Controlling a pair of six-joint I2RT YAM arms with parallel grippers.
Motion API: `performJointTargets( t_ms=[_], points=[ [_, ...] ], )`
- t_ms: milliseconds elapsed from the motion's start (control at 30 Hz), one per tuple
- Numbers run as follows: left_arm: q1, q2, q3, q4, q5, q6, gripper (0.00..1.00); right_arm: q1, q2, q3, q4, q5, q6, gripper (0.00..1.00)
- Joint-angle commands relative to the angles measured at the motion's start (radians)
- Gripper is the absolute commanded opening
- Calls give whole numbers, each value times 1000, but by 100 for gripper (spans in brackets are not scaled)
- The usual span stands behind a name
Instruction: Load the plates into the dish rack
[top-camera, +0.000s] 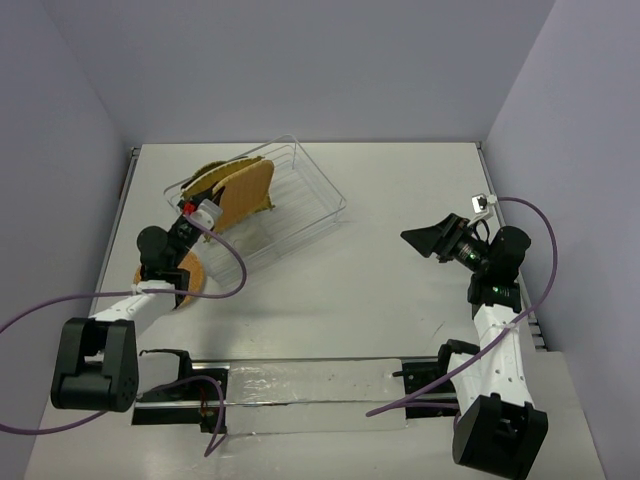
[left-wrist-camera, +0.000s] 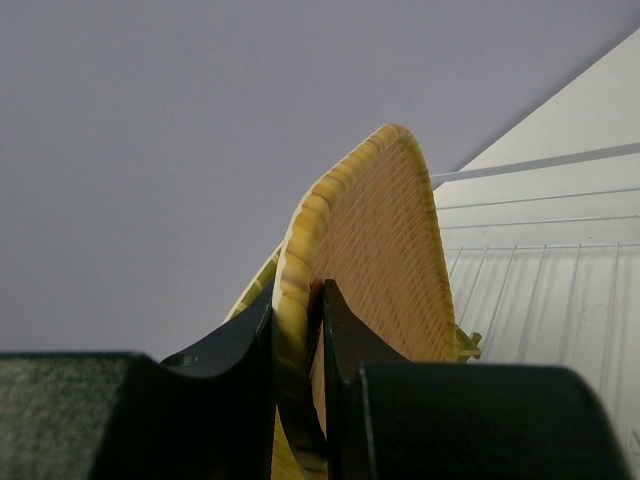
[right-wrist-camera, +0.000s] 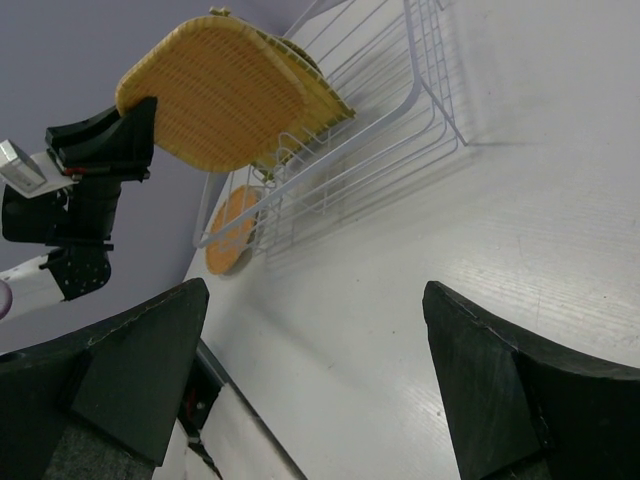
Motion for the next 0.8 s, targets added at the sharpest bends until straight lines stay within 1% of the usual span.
performJointTargets(
  t_ms=[0, 133, 300, 467, 767],
  points=[
    [30, 8, 79, 60, 34, 105, 0, 5, -21, -3, 73, -36, 7, 95],
    [31, 17, 102, 80, 79, 97, 0, 5, -48, -6, 73, -40, -1, 95],
    [33, 19, 110, 107, 99, 119, 0, 5, -48, -6, 75, -39, -3, 95],
    [63, 15, 121, 110, 166, 72, 0, 6, -31, -3, 77, -46, -1, 94],
    [71, 68, 75, 90, 187, 68, 0, 5, -26, 5, 75, -51, -3, 94]
  ],
)
